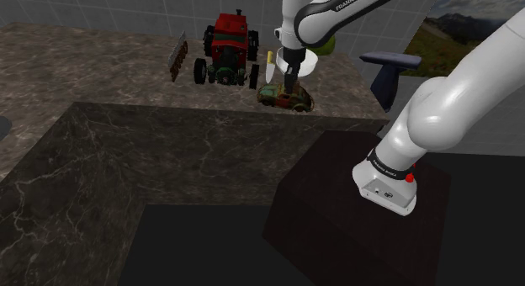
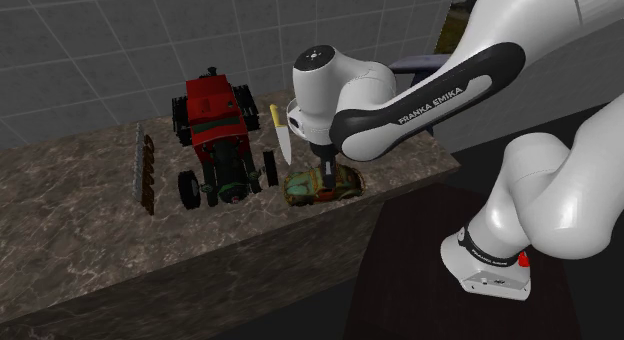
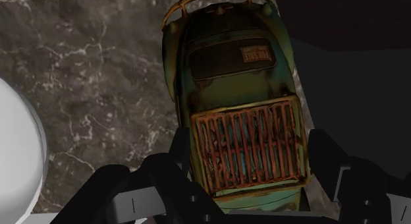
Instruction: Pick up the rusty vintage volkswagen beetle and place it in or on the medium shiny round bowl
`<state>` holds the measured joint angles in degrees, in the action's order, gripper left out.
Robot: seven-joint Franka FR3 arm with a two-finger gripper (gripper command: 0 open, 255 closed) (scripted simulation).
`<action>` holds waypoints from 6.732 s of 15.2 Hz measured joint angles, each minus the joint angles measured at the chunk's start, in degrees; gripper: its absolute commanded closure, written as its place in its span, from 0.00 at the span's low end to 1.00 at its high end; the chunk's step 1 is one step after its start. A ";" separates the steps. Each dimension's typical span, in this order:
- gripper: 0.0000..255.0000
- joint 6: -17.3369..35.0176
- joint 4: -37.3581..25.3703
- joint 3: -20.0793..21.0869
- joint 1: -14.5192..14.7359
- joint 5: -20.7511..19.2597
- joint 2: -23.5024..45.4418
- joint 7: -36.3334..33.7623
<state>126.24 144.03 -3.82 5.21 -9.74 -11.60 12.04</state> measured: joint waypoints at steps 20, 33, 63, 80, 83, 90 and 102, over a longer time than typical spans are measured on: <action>1.00 -10.06 -4.91 0.34 0.29 0.82 -5.17 1.09; 1.00 -20.40 -12.09 0.65 0.45 1.41 -8.36 2.23; 1.00 -26.19 -48.52 -14.47 -10.70 3.06 18.91 30.06; 1.00 -13.75 -37.96 -14.43 -10.89 3.29 20.88 28.87; 1.00 -13.11 -37.76 -14.34 -10.84 3.37 20.99 28.79; 0.00 -13.21 -37.62 -14.40 -10.90 3.30 20.97 28.78; 0.00 -20.13 -43.35 -14.13 -10.39 3.19 19.82 28.74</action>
<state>106.11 100.67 -17.95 -5.18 -6.56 8.22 40.78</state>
